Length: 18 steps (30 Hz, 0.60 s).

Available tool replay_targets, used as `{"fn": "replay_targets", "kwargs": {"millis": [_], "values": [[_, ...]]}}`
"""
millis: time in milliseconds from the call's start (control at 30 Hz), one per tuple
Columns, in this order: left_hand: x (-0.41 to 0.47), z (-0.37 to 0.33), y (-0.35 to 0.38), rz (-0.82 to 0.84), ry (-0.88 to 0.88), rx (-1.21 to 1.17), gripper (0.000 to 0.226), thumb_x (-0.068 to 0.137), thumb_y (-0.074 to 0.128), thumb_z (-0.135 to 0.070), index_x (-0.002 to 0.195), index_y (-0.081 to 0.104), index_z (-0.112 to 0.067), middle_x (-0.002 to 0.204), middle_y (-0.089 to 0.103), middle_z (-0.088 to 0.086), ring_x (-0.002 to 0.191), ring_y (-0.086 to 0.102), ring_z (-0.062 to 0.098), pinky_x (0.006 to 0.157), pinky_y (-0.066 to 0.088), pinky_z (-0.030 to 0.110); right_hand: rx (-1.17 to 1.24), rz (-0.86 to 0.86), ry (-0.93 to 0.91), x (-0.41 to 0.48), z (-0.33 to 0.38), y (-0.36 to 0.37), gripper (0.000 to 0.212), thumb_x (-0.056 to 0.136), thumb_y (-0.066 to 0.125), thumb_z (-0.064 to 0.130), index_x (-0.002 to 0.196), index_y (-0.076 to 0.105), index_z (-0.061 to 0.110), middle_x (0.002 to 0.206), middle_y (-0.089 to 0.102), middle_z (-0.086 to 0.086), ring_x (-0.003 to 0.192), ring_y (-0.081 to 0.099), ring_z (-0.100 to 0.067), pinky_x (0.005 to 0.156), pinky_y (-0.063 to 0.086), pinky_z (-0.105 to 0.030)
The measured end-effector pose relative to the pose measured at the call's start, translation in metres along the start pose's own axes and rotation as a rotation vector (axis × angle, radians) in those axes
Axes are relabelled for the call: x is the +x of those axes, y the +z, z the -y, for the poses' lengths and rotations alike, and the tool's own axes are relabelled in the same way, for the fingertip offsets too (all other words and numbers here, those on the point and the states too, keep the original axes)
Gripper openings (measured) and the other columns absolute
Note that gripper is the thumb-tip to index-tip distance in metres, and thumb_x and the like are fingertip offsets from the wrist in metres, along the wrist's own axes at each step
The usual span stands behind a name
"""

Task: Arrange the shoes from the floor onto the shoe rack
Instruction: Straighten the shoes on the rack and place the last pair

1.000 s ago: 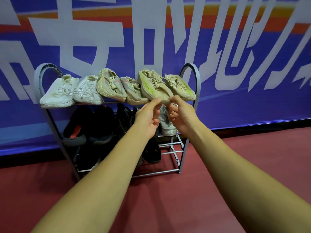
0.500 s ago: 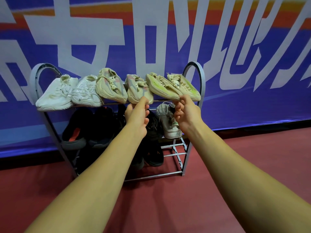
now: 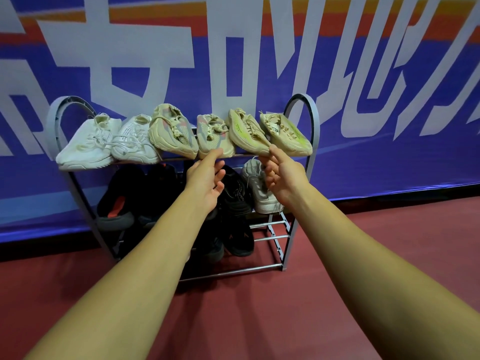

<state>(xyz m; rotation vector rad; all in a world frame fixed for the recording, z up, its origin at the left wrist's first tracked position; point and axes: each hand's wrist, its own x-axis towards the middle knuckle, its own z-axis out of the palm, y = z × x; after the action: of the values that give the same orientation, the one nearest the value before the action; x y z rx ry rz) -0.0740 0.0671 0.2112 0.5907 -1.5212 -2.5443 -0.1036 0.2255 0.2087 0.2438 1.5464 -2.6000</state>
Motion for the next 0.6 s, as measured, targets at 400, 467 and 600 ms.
{"fn": "replay_targets", "kwargs": {"millis": [400, 467, 600], "values": [[-0.019, -0.002, -0.039, -0.007, -0.006, 0.060, 0.019, 0.087, 0.071, -0.029, 0.103, 0.067, -0.019, 0.081, 0.066, -0.008, 0.066, 0.058, 0.006, 0.054, 0.032, 0.020, -0.114, 0.057, 0.033, -0.028, -0.014, 0.015, 0.028, 0.092, 0.061, 0.027, 0.112, 0.064, 0.008, 0.095, 0.074, -0.002, 0.051, 0.047, -0.006, 0.044, 0.031, -0.017], [-0.020, -0.003, -0.054, -0.026, -0.004, 0.093, 0.016, 0.087, 0.070, -0.030, 0.098, 0.068, -0.019, 0.079, 0.066, -0.008, 0.066, 0.058, 0.006, 0.053, 0.033, 0.020, -0.150, 0.075, 0.047, -0.032, -0.024, 0.024, 0.028, 0.092, 0.060, 0.027, 0.111, 0.066, 0.007, 0.097, 0.075, -0.003, 0.052, 0.048, -0.006, 0.044, 0.032, -0.016], [-0.017, -0.001, -0.091, -0.100, 0.023, 0.225, 0.014, 0.088, 0.068, -0.033, 0.093, 0.069, -0.020, 0.080, 0.067, -0.008, 0.065, 0.057, 0.005, 0.053, 0.034, 0.019, -0.236, 0.122, 0.066, -0.038, -0.049, 0.048, 0.026, 0.091, 0.060, 0.027, 0.106, 0.067, 0.007, 0.100, 0.075, -0.004, 0.047, 0.045, -0.004, 0.046, 0.029, -0.017]]}}
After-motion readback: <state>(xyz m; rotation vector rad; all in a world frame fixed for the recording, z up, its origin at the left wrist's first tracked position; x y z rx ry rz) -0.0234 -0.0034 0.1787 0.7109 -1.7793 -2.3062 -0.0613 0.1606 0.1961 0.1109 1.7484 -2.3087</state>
